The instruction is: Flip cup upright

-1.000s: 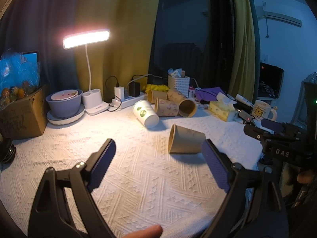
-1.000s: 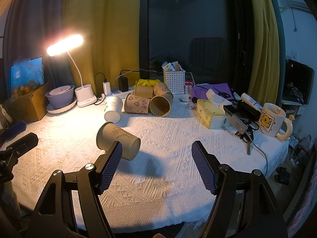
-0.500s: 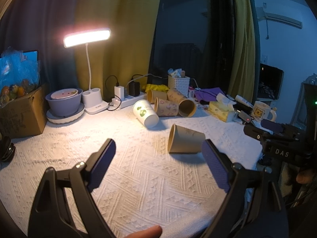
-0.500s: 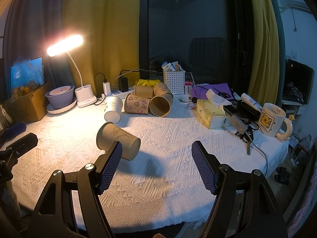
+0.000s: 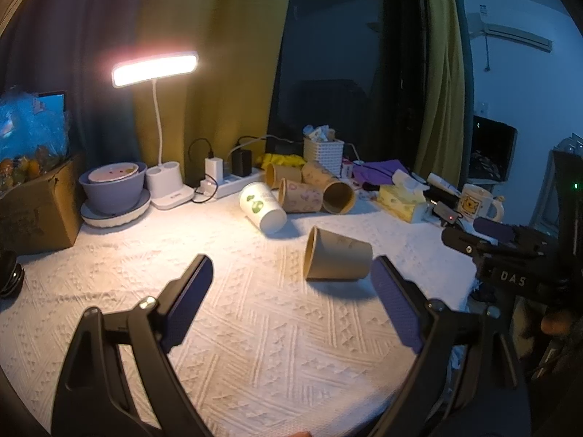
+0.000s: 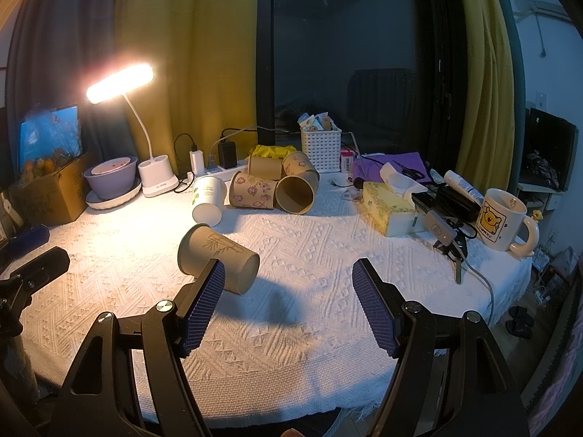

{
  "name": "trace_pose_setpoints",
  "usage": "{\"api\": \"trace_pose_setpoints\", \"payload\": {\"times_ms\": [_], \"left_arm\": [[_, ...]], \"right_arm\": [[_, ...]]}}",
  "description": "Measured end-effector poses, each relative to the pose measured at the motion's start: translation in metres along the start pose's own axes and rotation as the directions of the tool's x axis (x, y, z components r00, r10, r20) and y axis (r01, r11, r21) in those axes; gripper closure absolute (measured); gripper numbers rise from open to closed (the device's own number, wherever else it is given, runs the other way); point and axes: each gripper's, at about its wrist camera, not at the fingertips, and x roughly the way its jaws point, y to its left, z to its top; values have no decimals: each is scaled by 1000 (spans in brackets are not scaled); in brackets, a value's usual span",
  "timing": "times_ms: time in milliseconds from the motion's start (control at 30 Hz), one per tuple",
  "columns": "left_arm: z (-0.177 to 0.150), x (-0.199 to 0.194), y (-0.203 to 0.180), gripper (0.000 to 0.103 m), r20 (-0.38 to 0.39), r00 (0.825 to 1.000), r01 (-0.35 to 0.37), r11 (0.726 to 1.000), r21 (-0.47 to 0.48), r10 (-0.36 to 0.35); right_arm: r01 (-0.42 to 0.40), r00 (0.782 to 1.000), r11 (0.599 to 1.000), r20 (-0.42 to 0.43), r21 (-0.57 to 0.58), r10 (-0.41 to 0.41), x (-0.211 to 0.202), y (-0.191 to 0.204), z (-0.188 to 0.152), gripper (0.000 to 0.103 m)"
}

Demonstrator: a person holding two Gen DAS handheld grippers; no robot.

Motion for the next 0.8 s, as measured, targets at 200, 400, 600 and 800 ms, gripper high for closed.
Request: {"api": "trace_pose_setpoints", "payload": {"times_ms": [200, 400, 600, 800], "left_arm": [[0, 7, 0, 14, -20, 1000, 20, 1000, 19, -19], [9, 40, -1, 14, -104, 990, 110, 985, 130, -97], [21, 97, -12, 14, -218, 966, 206, 920, 333, -137], [26, 150, -30, 14, -368, 907, 370, 804, 466, -204]], "right_arm": [[-2, 1000, 1000, -12, -7, 2, 4, -1, 1, 27], [-12, 998, 1000, -68, -5, 12, 36, -7, -3, 27], [-18, 991, 1000, -134, 17, 20, 75, -20, -4, 27], [-28, 983, 999, -180, 41, 35, 104, -31, -6, 27]]}}
